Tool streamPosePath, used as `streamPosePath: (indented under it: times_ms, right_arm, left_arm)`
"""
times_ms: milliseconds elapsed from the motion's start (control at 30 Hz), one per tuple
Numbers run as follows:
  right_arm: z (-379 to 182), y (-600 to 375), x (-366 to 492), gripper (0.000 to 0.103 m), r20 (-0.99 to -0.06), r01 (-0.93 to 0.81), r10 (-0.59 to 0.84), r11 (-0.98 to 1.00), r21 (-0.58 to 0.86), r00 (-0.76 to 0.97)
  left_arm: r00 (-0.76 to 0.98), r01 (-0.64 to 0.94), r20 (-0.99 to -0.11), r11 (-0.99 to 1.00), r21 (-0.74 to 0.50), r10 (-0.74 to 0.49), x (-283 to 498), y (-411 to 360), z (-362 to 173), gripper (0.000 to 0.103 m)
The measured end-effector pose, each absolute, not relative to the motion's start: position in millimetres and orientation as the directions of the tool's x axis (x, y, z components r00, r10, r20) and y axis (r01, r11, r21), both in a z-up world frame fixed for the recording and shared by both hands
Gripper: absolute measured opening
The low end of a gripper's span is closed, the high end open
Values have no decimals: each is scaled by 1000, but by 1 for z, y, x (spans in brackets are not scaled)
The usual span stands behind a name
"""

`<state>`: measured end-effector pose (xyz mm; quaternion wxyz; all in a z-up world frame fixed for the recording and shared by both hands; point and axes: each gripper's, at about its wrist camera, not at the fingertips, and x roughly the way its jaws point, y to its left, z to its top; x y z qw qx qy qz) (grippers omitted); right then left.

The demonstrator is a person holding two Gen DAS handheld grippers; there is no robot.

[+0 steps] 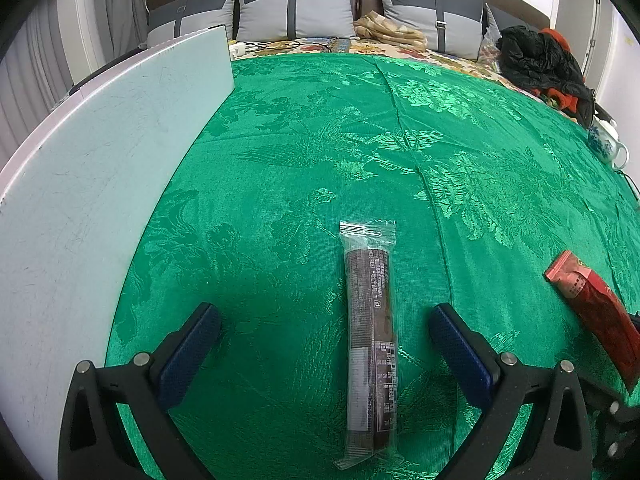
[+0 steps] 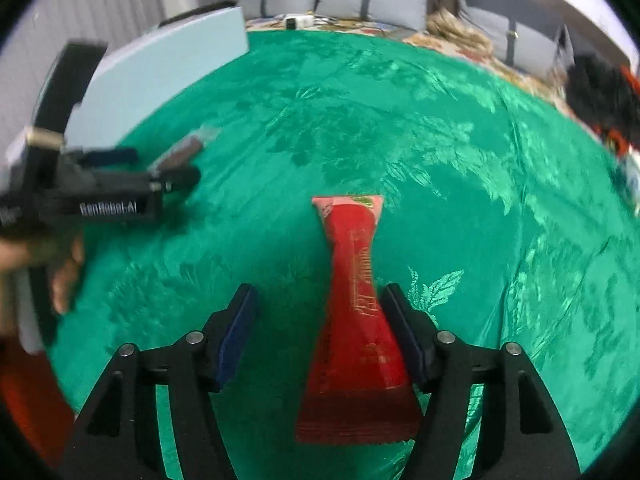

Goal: Organize snacks

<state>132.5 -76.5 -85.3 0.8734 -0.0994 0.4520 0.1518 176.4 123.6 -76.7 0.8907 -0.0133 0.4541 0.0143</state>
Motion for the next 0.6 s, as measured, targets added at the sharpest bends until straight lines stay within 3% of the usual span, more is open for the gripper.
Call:
streamPosePath:
  times_ms: [200, 600]
  right_arm:
    - [-93, -81, 130, 85, -787, -345, 187, 938, -35, 588]
    - [-94, -80, 134, 86, -788, -342, 184, 939, -36, 587]
  left_arm:
    - [587, -38, -809, 999, -11, 13, 176, 124, -77, 103]
    - [588, -37, -809, 999, -12, 12, 176, 124, -77, 103]
